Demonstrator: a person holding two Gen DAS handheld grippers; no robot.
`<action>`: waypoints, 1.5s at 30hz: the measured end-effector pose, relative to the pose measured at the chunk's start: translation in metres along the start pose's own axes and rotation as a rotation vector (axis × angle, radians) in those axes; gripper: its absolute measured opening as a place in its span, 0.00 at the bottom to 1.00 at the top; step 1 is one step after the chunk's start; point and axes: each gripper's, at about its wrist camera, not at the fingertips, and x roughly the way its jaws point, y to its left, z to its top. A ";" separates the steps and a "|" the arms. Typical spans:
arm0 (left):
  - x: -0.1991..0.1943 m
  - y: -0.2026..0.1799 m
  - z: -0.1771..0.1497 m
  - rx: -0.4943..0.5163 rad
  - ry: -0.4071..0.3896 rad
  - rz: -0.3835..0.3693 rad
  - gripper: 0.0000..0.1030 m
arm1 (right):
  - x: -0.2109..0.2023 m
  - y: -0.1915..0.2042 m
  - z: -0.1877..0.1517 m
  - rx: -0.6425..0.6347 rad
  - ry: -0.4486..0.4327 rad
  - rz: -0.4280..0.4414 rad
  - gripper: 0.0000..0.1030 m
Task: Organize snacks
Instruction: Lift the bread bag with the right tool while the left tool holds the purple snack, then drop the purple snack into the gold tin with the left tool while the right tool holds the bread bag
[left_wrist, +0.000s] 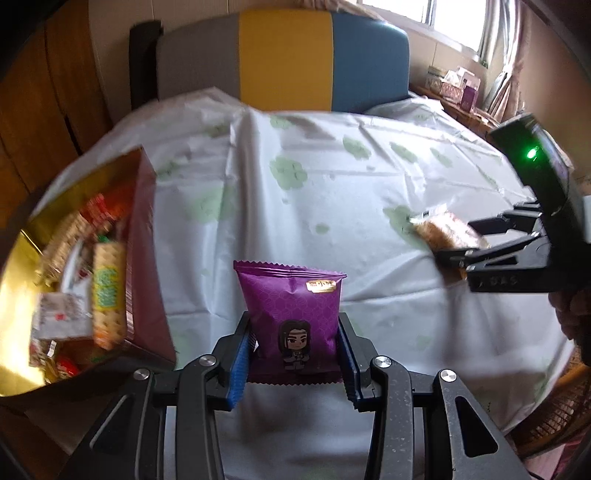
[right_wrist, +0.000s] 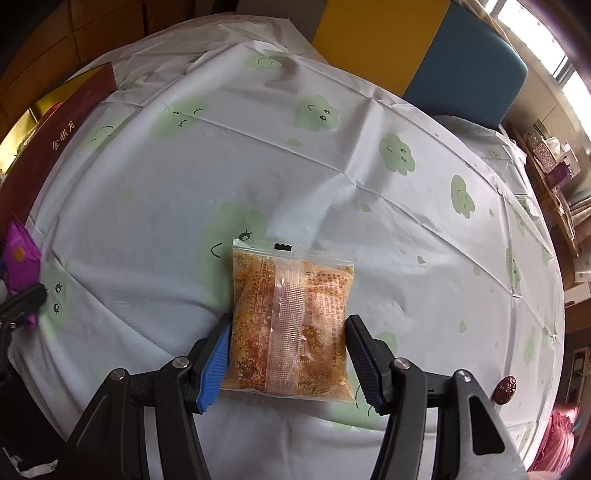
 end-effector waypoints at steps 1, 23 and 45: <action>-0.003 0.001 0.001 -0.001 -0.011 0.008 0.42 | 0.000 0.000 0.000 0.001 0.000 0.002 0.59; -0.069 0.127 0.018 -0.311 -0.124 0.288 0.42 | -0.006 0.003 -0.005 -0.027 -0.020 -0.010 0.59; -0.046 0.223 -0.020 -0.509 -0.016 0.458 0.44 | -0.008 0.003 -0.006 -0.032 -0.036 -0.015 0.59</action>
